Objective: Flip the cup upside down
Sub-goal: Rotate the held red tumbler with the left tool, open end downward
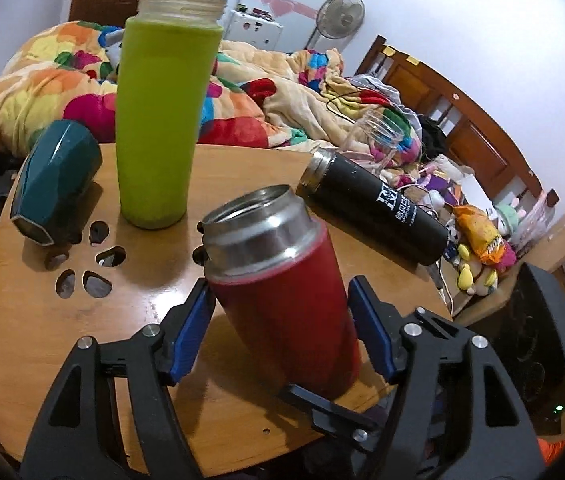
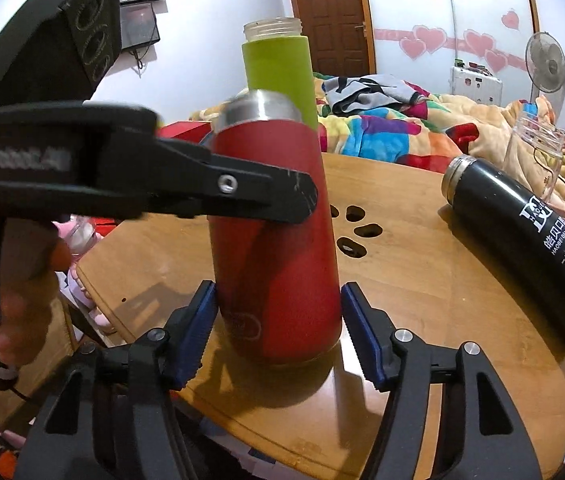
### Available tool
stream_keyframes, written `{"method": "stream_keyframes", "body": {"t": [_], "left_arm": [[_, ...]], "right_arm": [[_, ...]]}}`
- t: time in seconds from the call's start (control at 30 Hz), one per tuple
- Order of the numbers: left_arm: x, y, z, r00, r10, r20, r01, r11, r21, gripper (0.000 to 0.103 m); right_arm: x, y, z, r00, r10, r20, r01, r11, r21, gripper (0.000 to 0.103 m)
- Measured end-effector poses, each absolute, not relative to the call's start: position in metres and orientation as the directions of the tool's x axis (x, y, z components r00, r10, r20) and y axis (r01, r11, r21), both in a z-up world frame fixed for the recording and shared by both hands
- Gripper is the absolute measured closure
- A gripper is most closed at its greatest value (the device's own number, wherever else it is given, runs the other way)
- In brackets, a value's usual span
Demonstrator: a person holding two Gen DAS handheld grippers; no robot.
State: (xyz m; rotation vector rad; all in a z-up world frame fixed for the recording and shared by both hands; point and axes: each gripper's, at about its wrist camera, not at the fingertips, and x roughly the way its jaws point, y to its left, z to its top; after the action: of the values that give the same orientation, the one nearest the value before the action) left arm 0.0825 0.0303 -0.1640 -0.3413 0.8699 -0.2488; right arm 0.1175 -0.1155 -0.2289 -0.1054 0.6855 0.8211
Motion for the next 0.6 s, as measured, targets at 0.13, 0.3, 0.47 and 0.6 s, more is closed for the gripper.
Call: {"method": "stream_keyframes", "body": {"t": [0.13, 0.3, 0.47, 0.6], "left_arm": [[0.080, 0.035, -0.168, 0.630, -0.352, -0.693, 0.058, 0.910, -0.409, 0.032], [0.080, 0.037, -0.176, 0.637, -0.275, -0.720, 0.008, 0.936, -0.351, 0.030], [0.075, 0.029, -0.180, 0.636, -0.256, -0.728, 0.026, 0.950, -0.311, 0.030], [0.072, 0.024, -0.173, 0.658, -0.207, -0.724, 0.017, 0.965, -0.261, 0.031]], "right_arm": [[0.117, -0.117, -0.229, 0.481, 0.641, -0.598, -0.704, 0.689, 0.172, 0.044], [0.110, -0.116, -0.227, 0.478, 0.638, -0.603, -0.709, 0.686, 0.164, 0.045], [0.109, -0.117, -0.228, 0.479, 0.636, -0.604, -0.708, 0.687, 0.162, 0.045], [0.110, -0.117, -0.229, 0.474, 0.637, -0.609, -0.708, 0.686, 0.167, 0.045]]}}
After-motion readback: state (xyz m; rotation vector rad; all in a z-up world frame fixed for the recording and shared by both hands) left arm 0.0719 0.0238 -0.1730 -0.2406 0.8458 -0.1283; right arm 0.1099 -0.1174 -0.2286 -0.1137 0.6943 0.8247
